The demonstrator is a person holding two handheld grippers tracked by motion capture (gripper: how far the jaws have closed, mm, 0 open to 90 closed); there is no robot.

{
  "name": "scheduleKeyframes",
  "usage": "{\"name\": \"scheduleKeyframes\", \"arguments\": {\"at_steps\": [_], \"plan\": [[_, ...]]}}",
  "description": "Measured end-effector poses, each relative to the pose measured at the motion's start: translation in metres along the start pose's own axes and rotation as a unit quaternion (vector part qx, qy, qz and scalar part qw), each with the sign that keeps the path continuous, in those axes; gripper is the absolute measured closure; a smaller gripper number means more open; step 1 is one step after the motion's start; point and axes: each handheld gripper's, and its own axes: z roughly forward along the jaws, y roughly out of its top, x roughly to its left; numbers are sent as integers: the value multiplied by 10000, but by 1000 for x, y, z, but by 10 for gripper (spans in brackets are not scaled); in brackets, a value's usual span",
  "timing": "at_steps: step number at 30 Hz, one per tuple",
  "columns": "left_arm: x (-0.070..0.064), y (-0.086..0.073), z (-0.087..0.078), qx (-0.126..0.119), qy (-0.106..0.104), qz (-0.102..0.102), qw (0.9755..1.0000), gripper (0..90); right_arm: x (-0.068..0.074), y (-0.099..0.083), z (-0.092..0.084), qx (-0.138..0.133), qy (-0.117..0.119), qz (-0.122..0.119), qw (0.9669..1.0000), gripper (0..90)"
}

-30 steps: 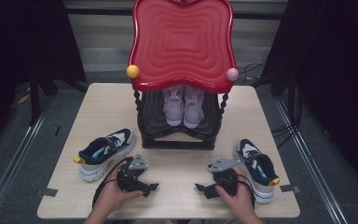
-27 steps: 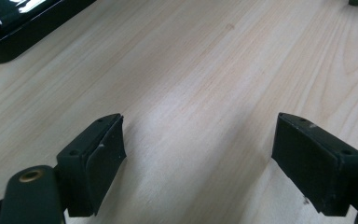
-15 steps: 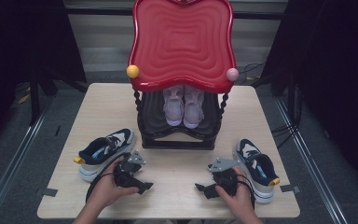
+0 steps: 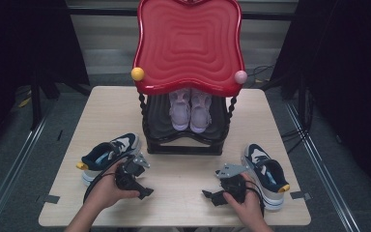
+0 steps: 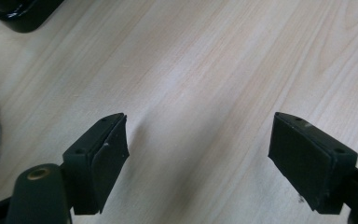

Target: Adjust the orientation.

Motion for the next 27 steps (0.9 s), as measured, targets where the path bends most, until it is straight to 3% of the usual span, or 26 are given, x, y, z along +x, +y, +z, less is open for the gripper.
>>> {"name": "scheduleKeyframes", "arguments": {"at_steps": [7, 21, 27], "plan": [[6, 3, -8, 118, 59, 50, 9999, 195, 0, 0, 0, 0, 3, -1, 10000, 123], [13, 15, -15, 653, -16, 218, 9976, 195, 0, 0, 0, 17, 2, 28, 10000, 123], [14, 18, -22, 700, -60, 241, 9972, 195, 0, 0, 0, 0, 0, 1, 10000, 123]]}}
